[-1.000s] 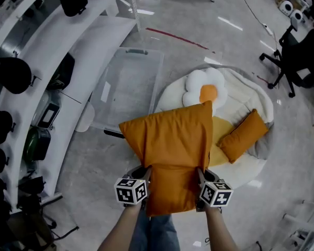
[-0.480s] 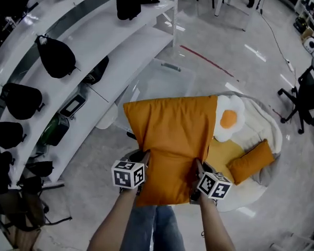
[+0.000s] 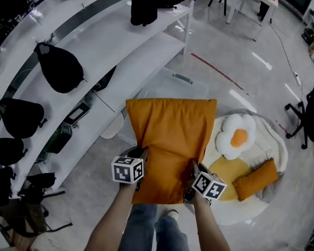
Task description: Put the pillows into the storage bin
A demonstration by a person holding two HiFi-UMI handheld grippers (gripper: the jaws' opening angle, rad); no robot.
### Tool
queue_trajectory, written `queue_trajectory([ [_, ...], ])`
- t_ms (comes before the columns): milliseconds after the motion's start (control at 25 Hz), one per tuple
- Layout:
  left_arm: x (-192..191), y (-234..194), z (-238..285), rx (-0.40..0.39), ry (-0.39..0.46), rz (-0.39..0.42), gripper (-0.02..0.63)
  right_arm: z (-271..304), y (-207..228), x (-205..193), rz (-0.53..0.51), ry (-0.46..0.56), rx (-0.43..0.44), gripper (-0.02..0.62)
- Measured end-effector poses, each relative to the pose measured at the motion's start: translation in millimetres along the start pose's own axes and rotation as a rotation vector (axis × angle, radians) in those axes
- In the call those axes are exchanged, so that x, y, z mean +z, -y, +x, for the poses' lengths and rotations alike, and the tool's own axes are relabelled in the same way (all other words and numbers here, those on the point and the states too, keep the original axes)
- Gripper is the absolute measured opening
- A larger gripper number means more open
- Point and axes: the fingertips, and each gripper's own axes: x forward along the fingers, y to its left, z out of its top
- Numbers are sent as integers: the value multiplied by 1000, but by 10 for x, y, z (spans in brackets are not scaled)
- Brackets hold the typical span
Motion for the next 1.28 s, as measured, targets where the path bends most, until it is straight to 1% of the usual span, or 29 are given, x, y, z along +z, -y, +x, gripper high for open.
queue_trajectory([
  [120, 234, -295, 255, -4, -16, -1, 58, 380, -104, 121, 20, -7, -14, 12],
  [360, 770, -845, 968, -33, -56, 24, 58, 1218, -228, 518, 71, 23, -61, 12],
  [560, 1205, -1138, 1599, -53, -77, 58, 58, 1864, -154, 811, 134, 43, -92, 14],
  [680, 1388, -1234, 1960, -66, -81, 81, 58, 2169, -38, 979, 148, 68, -126, 14],
  [760, 1452, -1275, 2171, -76, -87, 97, 58, 2320, 40, 1079, 154, 84, -151, 14],
  [960, 1493, -1427, 2625, -80, -121, 155, 58, 2712, 231, 1105, 181, 88, -186, 17],
  [1080, 1444, -1556, 2879, -66, -136, 145, 58, 2937, 322, 1049, 182, 93, -183, 18],
  [1280, 1269, -1800, 3182, -39, -175, 131, 58, 3240, 443, 949, 173, 68, -184, 20],
])
